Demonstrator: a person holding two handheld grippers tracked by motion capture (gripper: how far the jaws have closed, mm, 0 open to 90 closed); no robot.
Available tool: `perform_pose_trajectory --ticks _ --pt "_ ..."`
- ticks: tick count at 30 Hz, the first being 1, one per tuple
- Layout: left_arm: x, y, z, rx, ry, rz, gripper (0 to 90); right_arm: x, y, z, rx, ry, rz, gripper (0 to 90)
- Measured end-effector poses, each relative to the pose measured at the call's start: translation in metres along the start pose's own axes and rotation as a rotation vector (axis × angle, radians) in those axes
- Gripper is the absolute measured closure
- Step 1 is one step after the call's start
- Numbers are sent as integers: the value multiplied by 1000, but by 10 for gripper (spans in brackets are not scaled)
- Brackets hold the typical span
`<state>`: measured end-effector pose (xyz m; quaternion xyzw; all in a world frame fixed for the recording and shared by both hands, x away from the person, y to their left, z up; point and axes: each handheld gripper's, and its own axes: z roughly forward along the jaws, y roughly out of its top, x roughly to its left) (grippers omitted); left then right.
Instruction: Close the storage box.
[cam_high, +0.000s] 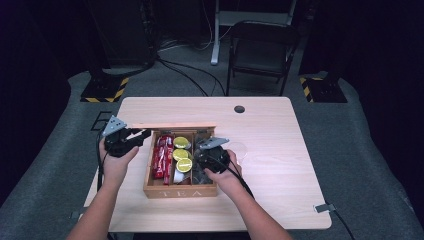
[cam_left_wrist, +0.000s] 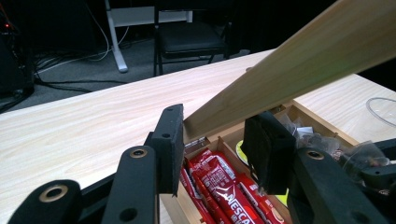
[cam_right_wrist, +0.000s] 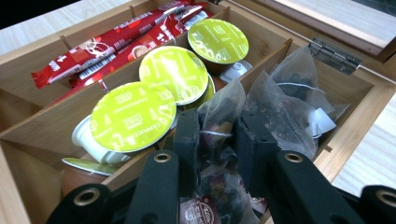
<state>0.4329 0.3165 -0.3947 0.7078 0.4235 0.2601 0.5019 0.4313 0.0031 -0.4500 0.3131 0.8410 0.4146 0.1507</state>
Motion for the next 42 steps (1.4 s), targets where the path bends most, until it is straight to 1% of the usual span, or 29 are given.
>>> perform_pose_trajectory --ticks 3,4,6,7,8,14,15,18,19,20,23,24,25,26,27,30,31,32,33,34,35,37,38,39,40,42 --pt "0 0 0 1 -1 -1 586 1 1 -3 -9 6 10 711" --pt "0 0 0 1 -1 -1 586 1 2 -7 -17 12 7 710" --pt "0 0 0 -3 0 -1 586 1 3 -12 -26 10 0 710" --pt "0 0 0 -3 0 0 586 1 3 -12 -26 10 0 710" --pt "0 -1 0 -3 0 0 586 1 3 -18 -34 7 -15 710" --pt "0 -1 0 -3 1 0 586 1 3 -33 -47 -6 -6 710" --pt "0 -1 0 -3 1 0 586 0 3 -36 -52 -12 -12 711" --pt "0 -1 0 -2 1 1 586 -4 2 -47 -67 -23 -4 710" --pt "0 -1 0 -2 1 1 586 -4 2 -47 -67 -23 -4 710" --pt "0 -1 0 -2 0 2 586 -7 1 -52 -72 -32 -1 710" --pt "0 -1 0 -1 0 2 586 -11 0 -56 -77 -43 -2 710" --pt "0 -1 0 -1 0 2 586 -16 -1 -60 -76 -56 17 710" --pt "0 -1 0 -1 0 2 586 -16 -1 -60 -76 -56 17 710" --pt "0 -1 0 0 0 2 586 -22 -3 -65 -80 -69 12 710" --pt "0 -1 0 0 0 2 586 -22 -3 -65 -80 -69 12 710" --pt "0 -1 0 0 0 3 586 -29 -6 -70 -84 -93 41 710" --pt "0 -1 0 0 0 3 586 -33 -7 -72 -84 -102 39 710" --pt "0 -1 0 0 0 3 586 -35 -8 -73 -84 -111 46 710" --pt "0 -1 0 -1 0 2 586 -40 -10 -76 -84 -123 62 710" --pt "0 -1 0 -1 0 2 586 -44 -11 -78 -83 -130 61 710" --pt "0 -1 0 -1 0 2 586 -44 -11 -78 -83 -130 61 710" --pt "0 -1 0 -1 1 2 586 -49 -14 -80 -84 -145 77 710" --pt "0 -1 0 -2 1 2 586 -54 -16 -82 -83 -158 85 710" --pt "0 -1 0 -2 1 2 586 -57 -17 -82 -80 -164 88 710" --pt "0 -1 0 -2 1 2 586 -58 -19 -83 -77 -170 101 710" --pt "0 -1 0 -1 1 2 586 -60 -20 -82 -81 -174 99 710"
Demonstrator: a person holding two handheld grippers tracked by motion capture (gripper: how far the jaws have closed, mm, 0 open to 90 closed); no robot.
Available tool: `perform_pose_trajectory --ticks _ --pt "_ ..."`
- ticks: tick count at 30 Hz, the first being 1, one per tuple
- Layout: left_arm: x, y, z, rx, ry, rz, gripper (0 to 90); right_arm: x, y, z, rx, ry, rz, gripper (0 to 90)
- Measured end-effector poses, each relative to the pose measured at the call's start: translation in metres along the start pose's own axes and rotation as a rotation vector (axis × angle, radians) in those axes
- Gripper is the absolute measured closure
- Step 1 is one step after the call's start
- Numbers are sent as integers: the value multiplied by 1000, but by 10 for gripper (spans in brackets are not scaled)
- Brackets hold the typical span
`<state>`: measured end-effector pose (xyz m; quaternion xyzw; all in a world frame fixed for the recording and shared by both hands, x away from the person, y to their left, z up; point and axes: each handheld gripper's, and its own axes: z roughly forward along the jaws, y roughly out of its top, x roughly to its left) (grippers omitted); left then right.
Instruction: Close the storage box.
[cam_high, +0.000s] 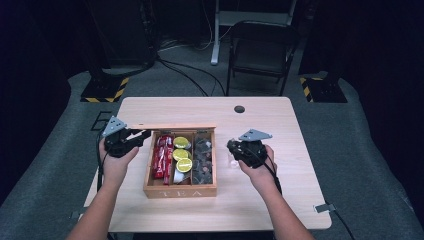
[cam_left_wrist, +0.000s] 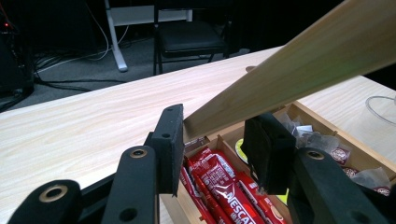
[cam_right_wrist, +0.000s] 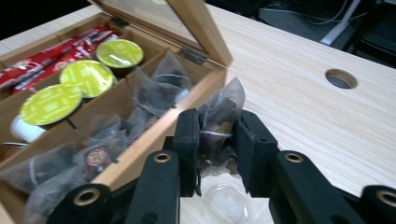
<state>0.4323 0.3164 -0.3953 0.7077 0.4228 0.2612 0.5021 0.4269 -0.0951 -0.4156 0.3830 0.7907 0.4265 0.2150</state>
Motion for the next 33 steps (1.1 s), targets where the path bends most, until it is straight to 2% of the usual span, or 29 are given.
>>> perform_pose_trajectory --ticks 2,18,26,33 --pt "0 0 0 -1 0 0 586 -4 -2 1 10 -12 15 710" --pt "0 0 0 -2 -1 0 586 -15 -11 5 37 -47 14 709" --pt "0 0 0 -2 -1 -1 585 -17 -17 11 52 -48 29 708" --pt "0 -1 0 -1 -2 0 585 -15 -18 15 64 -48 16 706"
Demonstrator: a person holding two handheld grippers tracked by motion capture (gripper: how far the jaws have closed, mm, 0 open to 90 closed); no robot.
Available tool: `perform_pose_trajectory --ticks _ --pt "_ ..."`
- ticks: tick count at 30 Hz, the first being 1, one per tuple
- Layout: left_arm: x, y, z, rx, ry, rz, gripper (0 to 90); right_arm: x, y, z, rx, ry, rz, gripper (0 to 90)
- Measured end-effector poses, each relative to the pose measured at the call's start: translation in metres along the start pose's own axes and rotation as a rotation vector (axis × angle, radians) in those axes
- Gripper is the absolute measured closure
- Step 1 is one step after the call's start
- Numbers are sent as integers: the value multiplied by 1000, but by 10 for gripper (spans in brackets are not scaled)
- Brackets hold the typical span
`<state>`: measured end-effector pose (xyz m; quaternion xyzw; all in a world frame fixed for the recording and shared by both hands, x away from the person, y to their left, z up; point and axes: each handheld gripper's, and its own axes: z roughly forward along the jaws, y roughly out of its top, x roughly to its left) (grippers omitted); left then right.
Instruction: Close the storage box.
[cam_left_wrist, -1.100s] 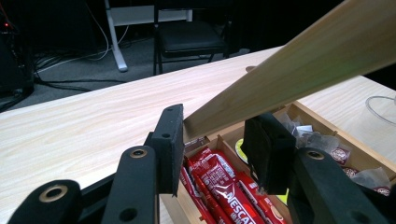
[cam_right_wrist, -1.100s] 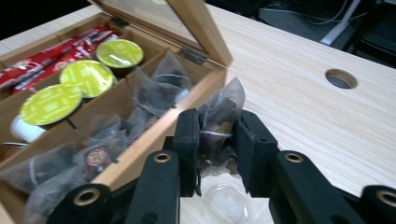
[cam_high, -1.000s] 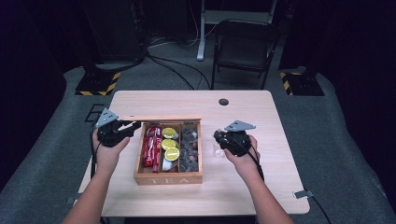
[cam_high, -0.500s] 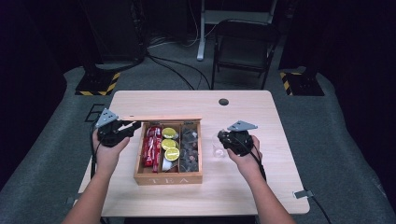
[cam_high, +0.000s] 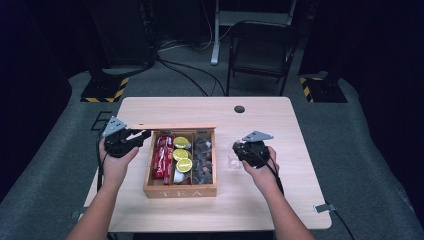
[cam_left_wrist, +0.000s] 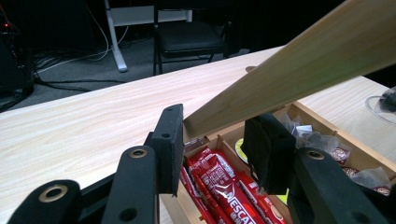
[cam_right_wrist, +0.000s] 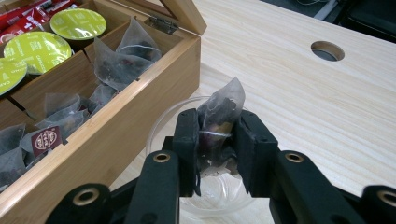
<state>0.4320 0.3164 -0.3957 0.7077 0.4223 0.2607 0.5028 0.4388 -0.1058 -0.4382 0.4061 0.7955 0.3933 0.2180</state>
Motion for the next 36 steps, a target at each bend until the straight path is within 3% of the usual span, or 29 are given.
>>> perform_pose_trajectory --ticks 9,15,21,30,36 --pt "0 0 0 0 -1 0 585 2 0 3 9 1 0 696" --pt "0 0 0 1 -3 -1 584 2 1 4 -4 -4 6 538" --pt "0 0 0 0 -3 -2 584 3 3 1 -24 -16 17 483" --pt "1 0 0 10 -11 -9 576 9 9 -2 -33 -14 0 448" --pt "0 0 0 12 -5 0 577 18 19 -5 -62 16 -15 448"
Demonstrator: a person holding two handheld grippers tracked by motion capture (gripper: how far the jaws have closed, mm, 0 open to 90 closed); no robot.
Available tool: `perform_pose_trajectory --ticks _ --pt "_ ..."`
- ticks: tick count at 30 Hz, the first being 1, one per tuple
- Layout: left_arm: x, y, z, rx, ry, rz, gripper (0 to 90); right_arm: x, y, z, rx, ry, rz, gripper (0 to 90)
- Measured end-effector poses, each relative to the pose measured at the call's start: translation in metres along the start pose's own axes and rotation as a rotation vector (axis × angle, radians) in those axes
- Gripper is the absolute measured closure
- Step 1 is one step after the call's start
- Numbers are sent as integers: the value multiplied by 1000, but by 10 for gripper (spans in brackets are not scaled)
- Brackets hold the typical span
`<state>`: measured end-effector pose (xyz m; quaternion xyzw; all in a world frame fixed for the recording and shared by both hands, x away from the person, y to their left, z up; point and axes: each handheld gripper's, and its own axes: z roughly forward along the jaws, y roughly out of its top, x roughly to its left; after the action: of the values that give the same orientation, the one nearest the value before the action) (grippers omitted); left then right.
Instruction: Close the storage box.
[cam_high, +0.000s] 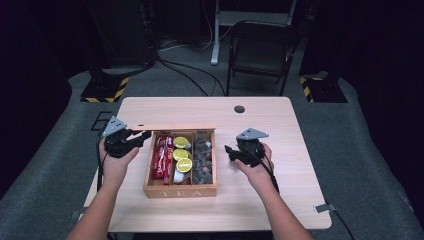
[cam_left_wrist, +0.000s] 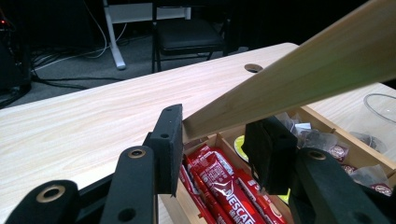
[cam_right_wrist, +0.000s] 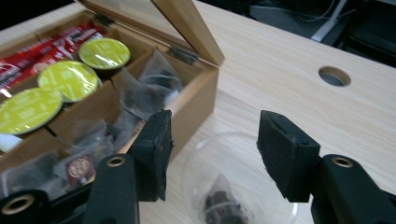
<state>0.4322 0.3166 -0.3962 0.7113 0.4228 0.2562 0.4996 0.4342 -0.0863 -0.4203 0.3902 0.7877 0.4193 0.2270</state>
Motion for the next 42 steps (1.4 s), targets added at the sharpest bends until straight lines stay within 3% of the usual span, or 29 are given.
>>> perform_pose_trajectory --ticks 3,16,21,29,35,39,42 --pt "0 0 0 2 0 3 578 7 7 0 -6 16 -24 448" --pt "0 0 0 0 0 3 577 22 27 -5 -58 68 -17 449" --pt "0 0 0 0 0 3 577 31 38 -7 -81 92 -41 489" --pt "0 0 0 0 0 4 577 35 52 -7 -91 85 -62 490" --pt "-1 -1 0 -2 -1 1 576 36 62 -10 -109 70 -56 547" --pt "-1 -3 -1 7 0 8 574 38 68 -12 -124 72 -81 571" --pt "-1 -4 -4 10 -7 4 578 42 70 -14 -101 52 -101 574"
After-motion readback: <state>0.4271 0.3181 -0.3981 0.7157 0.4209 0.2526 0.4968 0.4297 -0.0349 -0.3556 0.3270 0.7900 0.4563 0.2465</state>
